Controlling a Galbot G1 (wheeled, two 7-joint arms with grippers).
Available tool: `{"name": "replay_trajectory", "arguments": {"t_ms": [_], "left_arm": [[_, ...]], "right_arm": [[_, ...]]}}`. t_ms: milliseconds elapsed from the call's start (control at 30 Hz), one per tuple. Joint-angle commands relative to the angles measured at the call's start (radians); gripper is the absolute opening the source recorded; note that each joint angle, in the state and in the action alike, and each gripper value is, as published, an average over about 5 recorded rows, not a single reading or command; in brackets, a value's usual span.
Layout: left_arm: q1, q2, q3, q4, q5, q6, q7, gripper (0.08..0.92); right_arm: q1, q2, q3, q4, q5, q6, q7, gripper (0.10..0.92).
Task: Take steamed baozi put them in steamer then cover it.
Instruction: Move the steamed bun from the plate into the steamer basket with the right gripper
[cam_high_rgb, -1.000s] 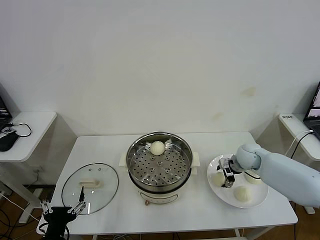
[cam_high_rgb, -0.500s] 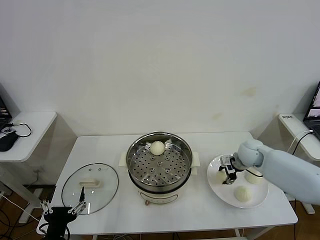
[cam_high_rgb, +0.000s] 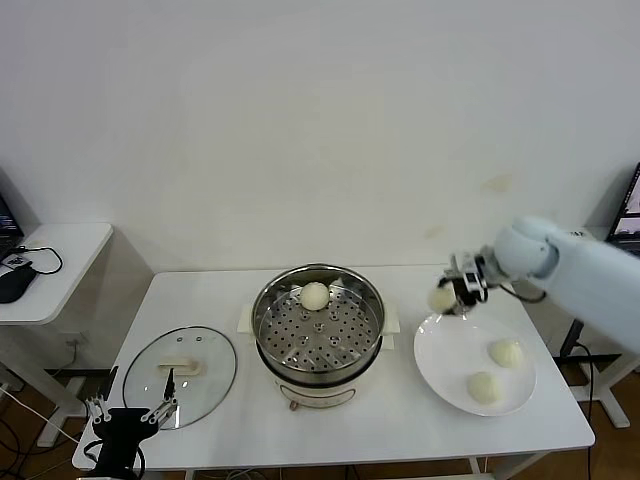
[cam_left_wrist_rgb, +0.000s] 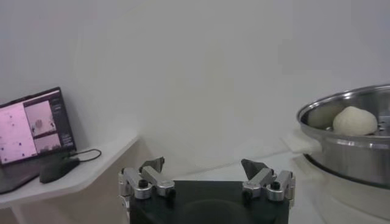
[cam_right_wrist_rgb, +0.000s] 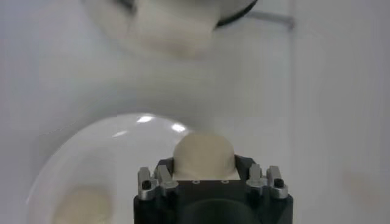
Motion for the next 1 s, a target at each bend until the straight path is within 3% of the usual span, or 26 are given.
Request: {"name": "replay_trajectory", "arguments": {"t_ms": [33, 233, 500, 1000], "left_arm": [[0.000, 0.003, -0.002, 0.000, -0.001, 0.000, 0.000, 0.823], [-0.003, 0.003, -0.007, 0.000, -0.002, 0.000, 0.000, 0.823], [-0.002, 0.000, -0.032, -0.017, -0.012, 0.002, 0.001, 0.823], [-0.008, -0.013, -0.026, -0.028, -0.013, 0.004, 0.001, 0.823]], "right_arm": [[0.326, 0.168, -0.142, 0.119, 0.289, -0.132, 0.069, 0.634], [0.286, 0.367, -0.145, 0.121, 0.437, -0.222, 0.171, 0.636], [0.148, 0.584, -0.151, -0.008, 0.459, -0.284, 0.253, 0.636], [0.008, 0.625, -0.185, -0.075, 0.403, -0.317, 0.304, 0.636]]}}
